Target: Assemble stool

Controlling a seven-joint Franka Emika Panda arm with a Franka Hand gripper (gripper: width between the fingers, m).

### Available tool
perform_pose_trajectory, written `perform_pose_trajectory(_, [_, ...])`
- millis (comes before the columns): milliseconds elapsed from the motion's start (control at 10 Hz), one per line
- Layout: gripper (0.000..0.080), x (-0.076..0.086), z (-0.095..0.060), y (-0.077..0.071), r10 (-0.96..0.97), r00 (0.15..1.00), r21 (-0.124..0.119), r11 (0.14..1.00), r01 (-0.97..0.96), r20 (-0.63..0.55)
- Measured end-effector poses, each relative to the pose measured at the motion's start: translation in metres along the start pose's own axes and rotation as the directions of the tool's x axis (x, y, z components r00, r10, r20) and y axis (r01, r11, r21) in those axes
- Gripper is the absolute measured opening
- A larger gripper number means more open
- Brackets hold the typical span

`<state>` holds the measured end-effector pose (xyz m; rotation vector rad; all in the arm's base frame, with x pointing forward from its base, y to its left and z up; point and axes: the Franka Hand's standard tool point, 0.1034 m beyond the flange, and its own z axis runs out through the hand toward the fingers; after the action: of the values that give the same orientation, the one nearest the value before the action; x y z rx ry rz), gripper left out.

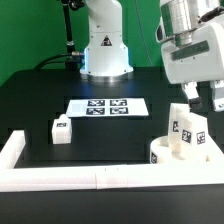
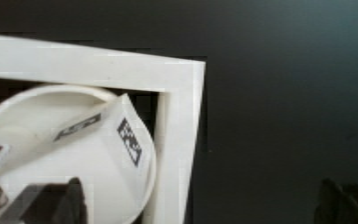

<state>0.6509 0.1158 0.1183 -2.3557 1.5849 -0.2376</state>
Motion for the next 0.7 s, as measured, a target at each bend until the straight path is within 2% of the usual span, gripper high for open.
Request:
perform_pose_trajectory(100, [0.0649,-0.0017,0.0012,-0.0037,-0.160,0.987,-0.018,0.987,0.160,0.026])
perform_pose_trajectory(200, [0.0649,-0.0068,0.0011,-0.0109,-0.273,0.960,-0.027,0.961,0.275,0.060])
perform_pose_trajectory(300, [0.0649,-0.0083,0.0017,-0.0128,-0.326,0.944,-0.017,0.945,0.327,0.052])
perform_pose_trajectory(600, [0.0649,-0.0017,0.0014,-0.0108,-0.497,0.866,-0.027,0.866,0.499,0.044])
perform_pose_trajectory(700, [0.0649,-0.0004,0.0015,-0.0098,-0.569,0.821,-0.038,0.820,0.571,0.045])
